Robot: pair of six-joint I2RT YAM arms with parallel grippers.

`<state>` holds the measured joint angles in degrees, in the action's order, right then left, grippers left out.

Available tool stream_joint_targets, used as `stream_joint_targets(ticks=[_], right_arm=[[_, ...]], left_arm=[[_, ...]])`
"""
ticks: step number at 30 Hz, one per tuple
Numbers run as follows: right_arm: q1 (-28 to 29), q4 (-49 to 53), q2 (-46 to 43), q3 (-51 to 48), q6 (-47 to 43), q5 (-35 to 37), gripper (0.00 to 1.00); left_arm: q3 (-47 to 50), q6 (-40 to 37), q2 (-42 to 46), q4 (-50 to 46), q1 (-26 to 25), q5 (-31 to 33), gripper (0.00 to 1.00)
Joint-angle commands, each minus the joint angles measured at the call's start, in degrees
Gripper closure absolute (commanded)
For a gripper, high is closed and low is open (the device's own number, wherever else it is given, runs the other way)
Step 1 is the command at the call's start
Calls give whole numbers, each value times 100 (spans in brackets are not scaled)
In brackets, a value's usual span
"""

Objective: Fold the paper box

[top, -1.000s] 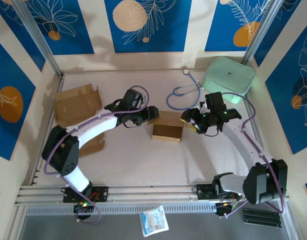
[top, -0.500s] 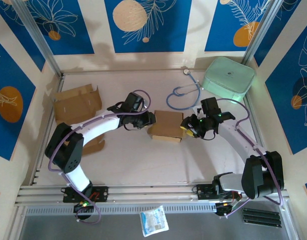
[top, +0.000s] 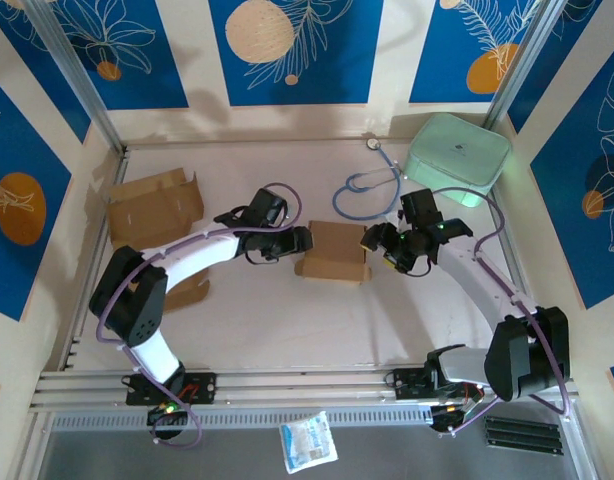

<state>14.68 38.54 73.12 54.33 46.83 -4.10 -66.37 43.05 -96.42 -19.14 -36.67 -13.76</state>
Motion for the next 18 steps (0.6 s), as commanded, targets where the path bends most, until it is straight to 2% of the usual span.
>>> stream_joint_targets(ticks=[1,5,13,18], right_arm=[[50,130,239,215,-244,71,25],[165,6,743,299,-506,226,19],[377,-256,1788,146,-665,414,24],[538,-220,1981,148,-671,395,26]], left_arm=[[-312,-461,-114,-158,-39,149,30],[-477,-737,-439,-82,-36,-72,28],[-239,-791,-1029,180,-77,-541,28],[50,-667,-1148,300,-94,-568,50]])
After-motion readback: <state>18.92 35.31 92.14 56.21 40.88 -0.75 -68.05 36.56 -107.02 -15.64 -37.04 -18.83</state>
